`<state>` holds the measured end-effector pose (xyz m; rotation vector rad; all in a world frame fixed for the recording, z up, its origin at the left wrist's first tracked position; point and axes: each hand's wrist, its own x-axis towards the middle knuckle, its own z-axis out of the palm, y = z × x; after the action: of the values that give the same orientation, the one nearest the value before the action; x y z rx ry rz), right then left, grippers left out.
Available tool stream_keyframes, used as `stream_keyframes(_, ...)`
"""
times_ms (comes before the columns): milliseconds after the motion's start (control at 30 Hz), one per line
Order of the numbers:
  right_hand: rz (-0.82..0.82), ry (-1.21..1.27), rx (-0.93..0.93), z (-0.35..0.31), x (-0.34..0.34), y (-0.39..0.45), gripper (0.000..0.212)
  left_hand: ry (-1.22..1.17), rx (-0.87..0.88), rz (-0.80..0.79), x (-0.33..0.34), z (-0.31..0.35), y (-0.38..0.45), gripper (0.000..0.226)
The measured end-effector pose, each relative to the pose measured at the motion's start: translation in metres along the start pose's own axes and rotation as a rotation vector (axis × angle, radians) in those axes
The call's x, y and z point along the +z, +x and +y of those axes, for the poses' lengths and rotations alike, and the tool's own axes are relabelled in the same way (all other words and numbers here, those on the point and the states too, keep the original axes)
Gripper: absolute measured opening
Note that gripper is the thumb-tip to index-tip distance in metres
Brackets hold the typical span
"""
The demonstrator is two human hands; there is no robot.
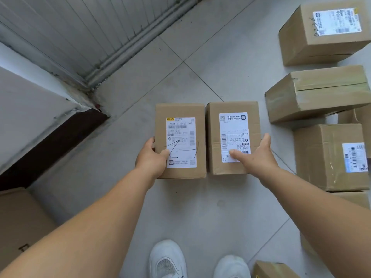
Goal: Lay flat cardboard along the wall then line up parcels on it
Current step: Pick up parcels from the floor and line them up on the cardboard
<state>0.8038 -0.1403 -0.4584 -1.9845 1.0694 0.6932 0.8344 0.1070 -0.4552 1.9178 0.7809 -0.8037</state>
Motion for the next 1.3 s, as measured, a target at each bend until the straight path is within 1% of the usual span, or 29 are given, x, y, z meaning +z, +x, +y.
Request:
stream_keyframes(133,-0.050,0.066,0.014,0.002,-0.003,0.005,0.103,-0.022,0.014,-0.007,0.011,0.013,0.007,0.037)
stream_keyframes(233,-0.046,0.116,0.022,0.004,-0.005,0.010,0.090,-0.054,-0.003,-0.009,0.011,0.015,0.007,0.033)
stream_keyframes(367,-0.090,0.281,0.064,-0.001,-0.006,0.014,0.072,-0.123,-0.018,-0.025,0.018,0.023,0.003,0.050)
stream_keyframes(433,-0.110,0.348,0.064,-0.001,-0.008,0.013,0.060,-0.165,-0.024,-0.018,0.022,0.026,-0.001,0.052)
stream_keyframes(500,-0.114,0.380,0.061,0.002,-0.012,0.009,0.057,-0.191,-0.028,0.003,0.025,0.026,-0.006,0.052)
stream_keyframes(567,-0.106,0.378,0.045,0.003,-0.017,-0.001,0.063,-0.188,-0.025,0.035,0.024,0.026,-0.016,0.053)
stream_keyframes(633,-0.092,0.389,0.035,-0.001,-0.026,-0.012,0.078,-0.157,-0.010,0.065,0.020,0.031,-0.030,0.059)
stream_keyframes(700,-0.073,0.390,0.008,-0.012,-0.038,-0.030,0.084,-0.134,0.020,0.098,0.011,0.041,-0.046,0.069)
stream_keyframes(767,-0.045,0.377,-0.030,-0.027,-0.054,-0.049,0.087,-0.121,0.060,0.135,-0.002,0.057,-0.066,0.074)
stream_keyframes(867,-0.006,0.377,-0.084,-0.057,-0.082,-0.085,0.088,-0.136,0.127,0.188,-0.025,0.089,-0.101,0.075)
stream_keyframes(967,0.046,0.360,-0.140,-0.089,-0.112,-0.124,0.094,-0.178,0.198,0.224,-0.051,0.125,-0.145,0.074)
stream_keyframes(1067,0.074,0.344,-0.213,-0.127,-0.146,-0.168,0.094,-0.218,0.259,0.271,-0.079,0.157,-0.189,0.073)
stream_keyframes(1133,0.076,0.313,-0.260,-0.151,-0.169,-0.199,0.092,-0.264,0.283,0.298,-0.097,0.176,-0.217,0.073)
stream_keyframes(1300,0.101,0.248,-0.367,-0.198,-0.222,-0.278,0.095,-0.360,0.309,0.326,-0.137,0.206,-0.289,0.072)
